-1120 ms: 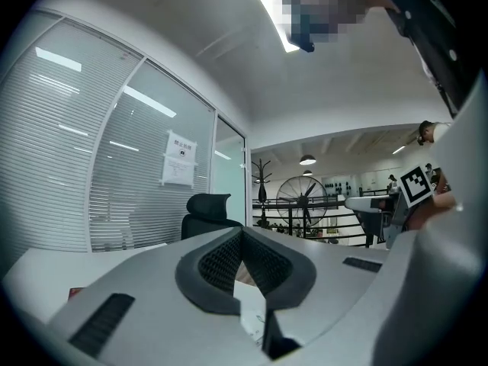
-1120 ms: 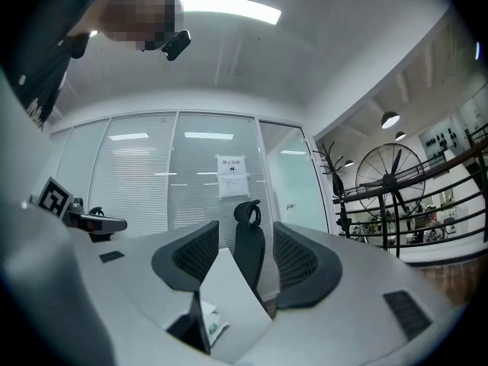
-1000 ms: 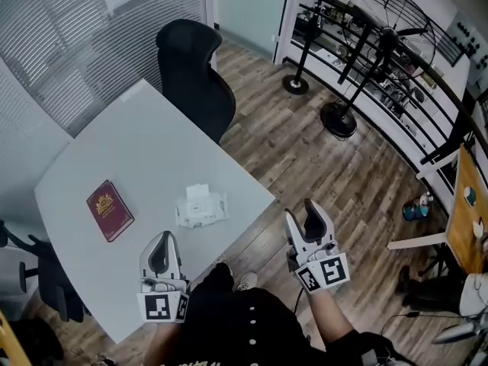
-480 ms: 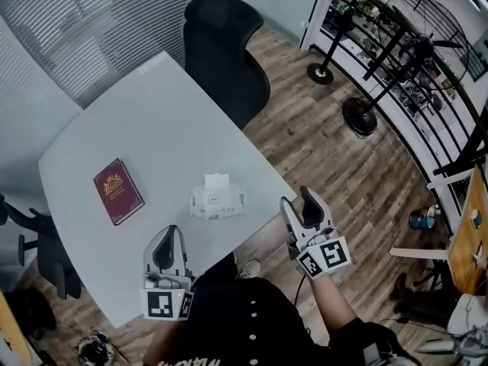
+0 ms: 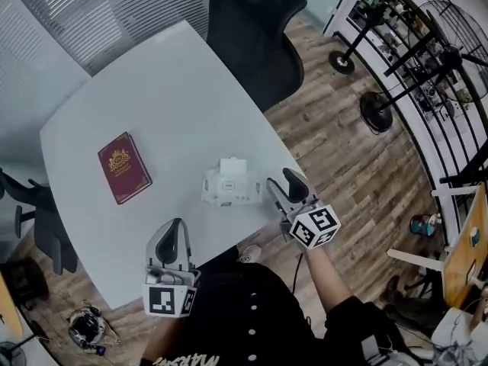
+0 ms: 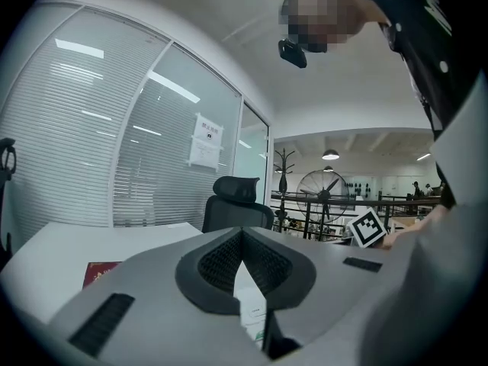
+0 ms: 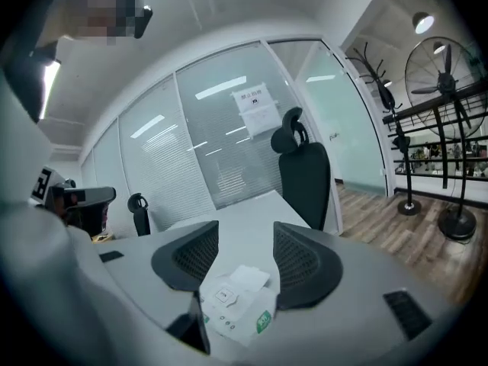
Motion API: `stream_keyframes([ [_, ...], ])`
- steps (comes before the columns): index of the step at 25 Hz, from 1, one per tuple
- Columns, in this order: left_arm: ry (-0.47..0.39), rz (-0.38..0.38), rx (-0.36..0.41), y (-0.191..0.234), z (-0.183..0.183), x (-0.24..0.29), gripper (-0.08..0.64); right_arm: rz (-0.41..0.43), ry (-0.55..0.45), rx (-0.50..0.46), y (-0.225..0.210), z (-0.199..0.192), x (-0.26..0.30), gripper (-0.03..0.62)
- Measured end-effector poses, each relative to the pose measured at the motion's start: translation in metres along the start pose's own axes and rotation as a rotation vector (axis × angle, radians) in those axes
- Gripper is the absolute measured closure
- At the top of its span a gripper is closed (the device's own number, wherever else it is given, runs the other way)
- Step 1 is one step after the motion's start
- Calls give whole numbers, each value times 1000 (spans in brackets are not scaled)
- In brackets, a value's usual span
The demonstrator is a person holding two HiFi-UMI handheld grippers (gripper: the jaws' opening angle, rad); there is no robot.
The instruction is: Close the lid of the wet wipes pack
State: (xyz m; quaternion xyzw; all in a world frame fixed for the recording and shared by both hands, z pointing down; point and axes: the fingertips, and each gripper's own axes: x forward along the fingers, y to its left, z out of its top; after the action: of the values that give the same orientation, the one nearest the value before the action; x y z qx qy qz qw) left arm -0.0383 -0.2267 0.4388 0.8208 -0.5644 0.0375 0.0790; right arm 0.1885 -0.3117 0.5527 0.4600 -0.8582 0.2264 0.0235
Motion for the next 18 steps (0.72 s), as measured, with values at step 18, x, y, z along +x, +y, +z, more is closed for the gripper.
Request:
stream_keyframes([
  [18,101,-5,-39,9,-31,7,551,165,438,60,-24,-98,104,393],
])
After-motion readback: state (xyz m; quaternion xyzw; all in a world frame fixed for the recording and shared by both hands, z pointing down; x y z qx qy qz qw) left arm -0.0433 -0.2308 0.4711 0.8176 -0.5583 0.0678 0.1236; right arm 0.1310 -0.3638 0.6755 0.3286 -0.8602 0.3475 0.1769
